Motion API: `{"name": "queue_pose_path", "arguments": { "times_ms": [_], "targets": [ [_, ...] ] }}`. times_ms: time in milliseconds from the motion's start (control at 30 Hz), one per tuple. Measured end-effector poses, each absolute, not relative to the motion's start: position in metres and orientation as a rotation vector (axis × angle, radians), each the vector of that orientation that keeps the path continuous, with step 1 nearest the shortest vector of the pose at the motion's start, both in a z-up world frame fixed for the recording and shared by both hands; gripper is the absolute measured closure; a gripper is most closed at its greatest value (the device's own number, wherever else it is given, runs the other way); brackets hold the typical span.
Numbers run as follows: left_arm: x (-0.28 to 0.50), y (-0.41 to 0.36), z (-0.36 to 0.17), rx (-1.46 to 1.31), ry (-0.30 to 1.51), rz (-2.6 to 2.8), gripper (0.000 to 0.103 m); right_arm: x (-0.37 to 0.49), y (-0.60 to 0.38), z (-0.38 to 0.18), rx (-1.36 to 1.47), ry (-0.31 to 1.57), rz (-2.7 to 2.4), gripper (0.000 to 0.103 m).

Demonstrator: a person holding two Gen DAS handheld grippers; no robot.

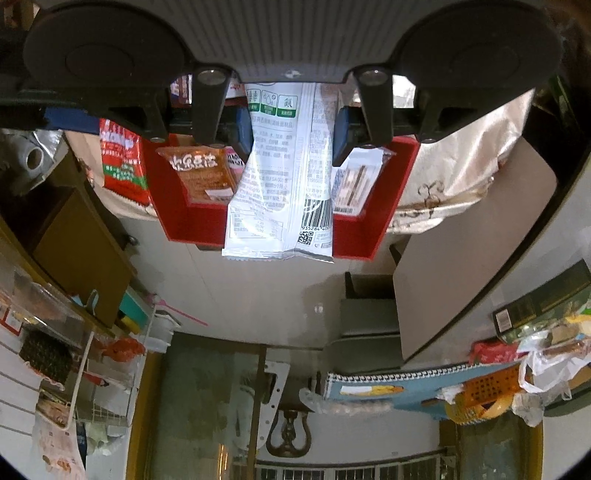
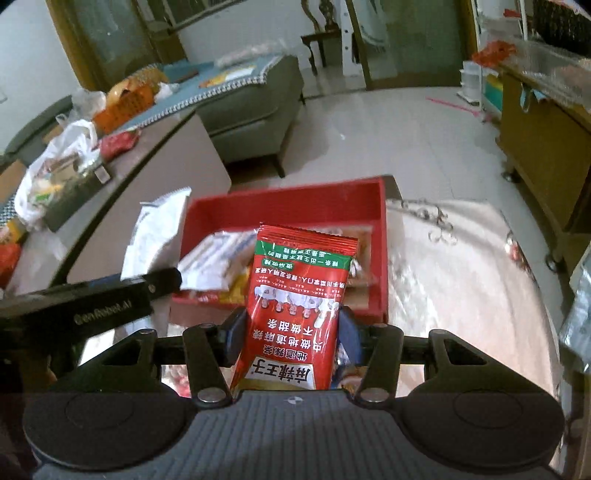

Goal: Organize snacks
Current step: 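Lower the white packet and red packet into the red box and open both tools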

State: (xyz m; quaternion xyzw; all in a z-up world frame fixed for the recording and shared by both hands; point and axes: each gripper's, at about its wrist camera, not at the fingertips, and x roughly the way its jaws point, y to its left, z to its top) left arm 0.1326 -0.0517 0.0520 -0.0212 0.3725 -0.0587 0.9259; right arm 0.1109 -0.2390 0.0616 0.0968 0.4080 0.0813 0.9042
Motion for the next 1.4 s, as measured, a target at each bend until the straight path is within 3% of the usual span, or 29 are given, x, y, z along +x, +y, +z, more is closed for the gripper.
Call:
{"name": "queue_pose_path", "arguments": {
  "times_ms": [433,1400],
  "targets": [
    [0.144,-0.057,0.057,-0.039,0.723,-0.094,0.066,0.124,-0.241,0.081,0.197,0.761,0.17,0.043],
    [0.196,-0.072,0.043,-0.016,0.716,-0.03,0.066,0.173,-0.248,0.074,0.217,0.765,0.15,0.043]
  ]
}}
